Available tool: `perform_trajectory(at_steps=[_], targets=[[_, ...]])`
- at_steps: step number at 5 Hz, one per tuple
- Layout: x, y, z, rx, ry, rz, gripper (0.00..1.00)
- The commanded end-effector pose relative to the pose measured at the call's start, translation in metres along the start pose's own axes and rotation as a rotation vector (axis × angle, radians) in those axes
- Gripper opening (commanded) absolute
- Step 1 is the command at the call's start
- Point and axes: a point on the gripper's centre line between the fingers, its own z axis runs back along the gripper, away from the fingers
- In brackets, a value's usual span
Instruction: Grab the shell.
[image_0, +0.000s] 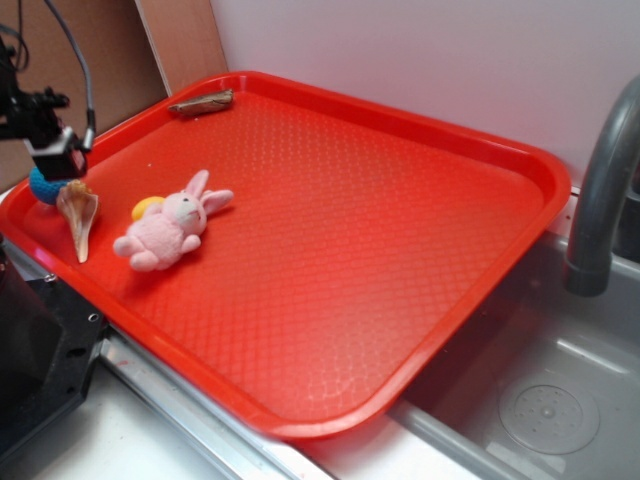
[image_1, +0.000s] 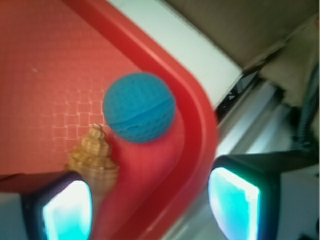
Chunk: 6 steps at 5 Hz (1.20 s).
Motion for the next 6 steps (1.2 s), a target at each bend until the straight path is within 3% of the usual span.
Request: perform_trajectory(at_steps=[1, 2, 4, 5, 6], targets=[[0.0, -0.029, -0.014, -0.054, 0.003, -0.098, 1.0], [0.001, -0.038, -0.019, -0.058, 0.015, -0.12, 1.0], [0.002, -0.033, -0.042, -0.001, 0.071, -0.104, 1.0], [0.004, -0.028, -0.047, 0.009, 0.074, -0.097, 0.0], [0.008, -0.032, -0.029, -0.016, 0.065, -0.145, 0.0]])
